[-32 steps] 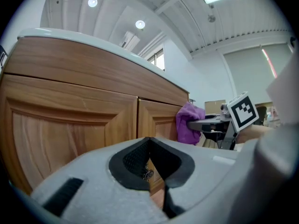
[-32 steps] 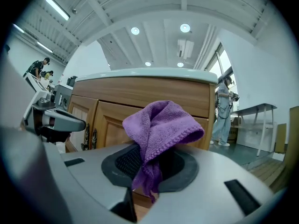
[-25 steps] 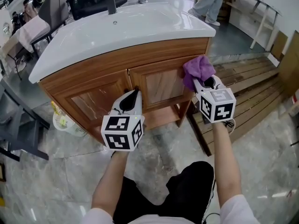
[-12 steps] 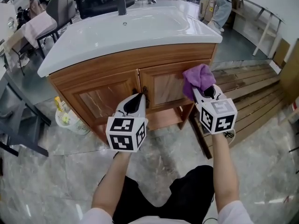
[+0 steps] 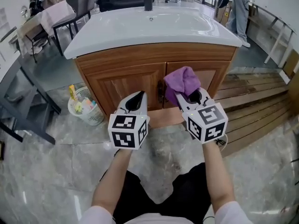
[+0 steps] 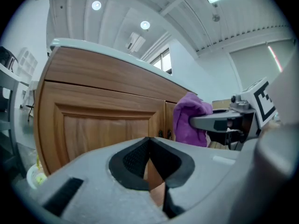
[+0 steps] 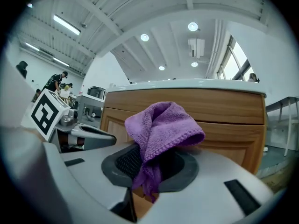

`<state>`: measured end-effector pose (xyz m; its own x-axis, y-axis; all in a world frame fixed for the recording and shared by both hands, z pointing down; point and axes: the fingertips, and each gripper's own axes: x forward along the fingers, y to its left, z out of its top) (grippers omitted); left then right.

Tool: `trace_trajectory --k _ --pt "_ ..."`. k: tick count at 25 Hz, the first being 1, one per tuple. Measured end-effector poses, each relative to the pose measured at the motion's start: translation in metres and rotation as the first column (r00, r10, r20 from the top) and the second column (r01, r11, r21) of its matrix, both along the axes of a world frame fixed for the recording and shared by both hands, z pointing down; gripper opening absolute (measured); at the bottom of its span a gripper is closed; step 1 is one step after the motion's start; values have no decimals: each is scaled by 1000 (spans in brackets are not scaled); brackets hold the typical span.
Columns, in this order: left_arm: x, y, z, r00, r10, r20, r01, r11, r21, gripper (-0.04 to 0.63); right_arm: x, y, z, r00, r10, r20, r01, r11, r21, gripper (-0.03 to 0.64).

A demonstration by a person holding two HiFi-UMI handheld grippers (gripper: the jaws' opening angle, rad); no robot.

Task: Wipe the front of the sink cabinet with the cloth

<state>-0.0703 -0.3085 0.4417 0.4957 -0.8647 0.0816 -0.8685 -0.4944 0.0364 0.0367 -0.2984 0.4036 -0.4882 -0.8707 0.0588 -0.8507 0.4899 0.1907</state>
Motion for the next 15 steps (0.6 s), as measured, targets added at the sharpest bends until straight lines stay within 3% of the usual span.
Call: trace_trajectory --k 15 --pt "-133 27 18 973 -227 35 228 974 -8 5 -198 15 34 953 -303 18 303 953 3 72"
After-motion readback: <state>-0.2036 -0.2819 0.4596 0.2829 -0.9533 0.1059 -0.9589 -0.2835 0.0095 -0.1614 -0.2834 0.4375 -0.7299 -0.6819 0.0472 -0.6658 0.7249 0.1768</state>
